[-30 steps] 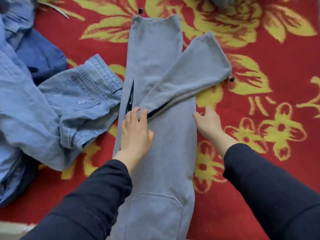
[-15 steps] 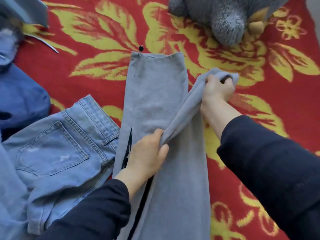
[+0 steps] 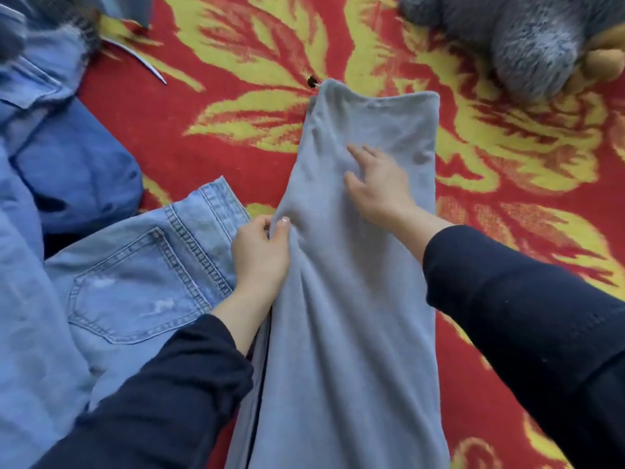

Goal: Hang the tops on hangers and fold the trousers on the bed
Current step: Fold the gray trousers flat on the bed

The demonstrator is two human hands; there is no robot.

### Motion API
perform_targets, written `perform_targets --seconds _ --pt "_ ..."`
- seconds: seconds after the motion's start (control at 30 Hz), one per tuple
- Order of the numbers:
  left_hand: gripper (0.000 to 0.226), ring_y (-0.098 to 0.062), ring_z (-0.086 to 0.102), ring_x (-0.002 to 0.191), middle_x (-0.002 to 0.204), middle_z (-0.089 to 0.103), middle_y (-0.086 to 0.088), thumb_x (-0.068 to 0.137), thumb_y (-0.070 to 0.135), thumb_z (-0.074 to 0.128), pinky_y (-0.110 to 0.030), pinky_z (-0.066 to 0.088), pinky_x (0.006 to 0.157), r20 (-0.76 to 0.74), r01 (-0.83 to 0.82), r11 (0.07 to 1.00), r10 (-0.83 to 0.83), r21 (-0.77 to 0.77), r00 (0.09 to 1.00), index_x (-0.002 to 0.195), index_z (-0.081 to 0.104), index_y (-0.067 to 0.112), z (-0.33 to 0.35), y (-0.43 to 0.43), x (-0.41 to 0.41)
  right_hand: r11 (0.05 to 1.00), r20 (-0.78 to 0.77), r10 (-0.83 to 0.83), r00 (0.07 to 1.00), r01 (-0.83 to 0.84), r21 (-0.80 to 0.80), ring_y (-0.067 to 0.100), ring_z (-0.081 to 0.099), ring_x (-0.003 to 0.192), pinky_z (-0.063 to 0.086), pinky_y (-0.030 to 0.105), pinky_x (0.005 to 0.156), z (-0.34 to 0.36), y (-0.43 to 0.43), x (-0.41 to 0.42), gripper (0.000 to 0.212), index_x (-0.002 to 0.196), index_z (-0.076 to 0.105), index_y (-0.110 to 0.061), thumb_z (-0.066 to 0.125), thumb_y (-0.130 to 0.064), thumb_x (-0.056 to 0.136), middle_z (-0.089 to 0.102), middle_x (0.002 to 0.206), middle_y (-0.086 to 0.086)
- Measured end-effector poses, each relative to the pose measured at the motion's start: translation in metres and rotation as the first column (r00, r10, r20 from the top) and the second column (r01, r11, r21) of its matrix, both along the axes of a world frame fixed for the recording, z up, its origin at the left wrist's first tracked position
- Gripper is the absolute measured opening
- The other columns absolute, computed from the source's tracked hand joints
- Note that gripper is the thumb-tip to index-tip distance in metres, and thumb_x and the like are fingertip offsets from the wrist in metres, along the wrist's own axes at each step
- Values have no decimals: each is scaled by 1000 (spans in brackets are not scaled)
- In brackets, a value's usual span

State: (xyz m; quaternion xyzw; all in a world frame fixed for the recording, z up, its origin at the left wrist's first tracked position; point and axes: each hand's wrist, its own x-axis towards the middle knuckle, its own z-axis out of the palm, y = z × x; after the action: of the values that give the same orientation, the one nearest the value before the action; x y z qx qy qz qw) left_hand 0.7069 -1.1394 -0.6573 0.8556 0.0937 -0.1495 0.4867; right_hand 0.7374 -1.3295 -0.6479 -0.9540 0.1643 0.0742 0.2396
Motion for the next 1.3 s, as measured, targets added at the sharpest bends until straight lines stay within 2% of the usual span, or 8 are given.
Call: perform_targets --seconds 0.2,0.53,0.8,0.9,1.0,1.1,1.2,1.3 --pt "74 -31 27 135 145 32 -17 91 36 59 -36 19 111 3 270 930 -280 249 960 151 22 14 6 -6 -25 952 -191 109 976 -157 -263 26 2 149 1 44 119 -7 -10 -79 58 154 15 -29 29 -45 100 8 162 7" --pt "73 -34 6 147 159 0 -20 87 -6 47 -31 4 117 65 497 627 -658 600 751 152 18 9 -3 87 -200 954 -255 34 966 -108 -281 24 -3 150 -3 50 117 -9 89 -312 60 154 15 -29 35 -44 99 1 163 2" --pt "63 -36 35 125 137 36 -19 92 8 54 -39 33 101 -13 407 823 -438 397 899 148 30 23 10 154 -326 969 -351 -42 935 -48 -244 23 -17 148 -5 54 112 -4 144 -449 67 151 4 -45 30 -63 93 -14 162 -3" --pt "41 -23 59 104 110 58 -3 90 4 55 -26 43 86 -4 248 963 -249 107 969 125 49 24 10 177 -348 961 -342 -6 940 -89 -261 25 -12 148 -3 52 109 4 160 -495 61 147 8 -54 32 -64 92 -13 162 -3" --pt "37 -1 66 76 92 69 1 91 12 59 -16 50 64 -201 -45 988 14 -150 980 120 43 28 11 206 -357 965 -331 -115 937 25 -262 26 0 147 11 52 109 7 175 -542 59 148 13 -52 37 -57 94 2 162 2" --pt "29 -5 69 81 94 73 5 88 30 68 -18 48 58 -323 -7 988 -44 -154 945 111 53 22 0 229 -379 943 -179 -329 927 311 -123 28 34 127 31 46 96 0 196 -591 56 140 42 -25 60 -36 88 39 138 9" --pt "25 -4 70 85 93 75 11 86 33 70 -15 51 60 -337 7 981 -73 -193 938 106 61 20 -12 249 -407 819 -246 -512 823 554 147 24 55 98 38 32 76 -18 220 -631 26 107 53 -19 64 -29 86 55 102 -2" --pt "22 -2 69 87 94 74 12 86 37 69 -13 50 65 -385 86 979 -153 -184 910 103 67 23 -22 266 -442 573 -459 -554 695 718 396 17 56 105 40 26 84 -35 239 -640 37 123 59 -18 67 -25 87 61 111 -2"
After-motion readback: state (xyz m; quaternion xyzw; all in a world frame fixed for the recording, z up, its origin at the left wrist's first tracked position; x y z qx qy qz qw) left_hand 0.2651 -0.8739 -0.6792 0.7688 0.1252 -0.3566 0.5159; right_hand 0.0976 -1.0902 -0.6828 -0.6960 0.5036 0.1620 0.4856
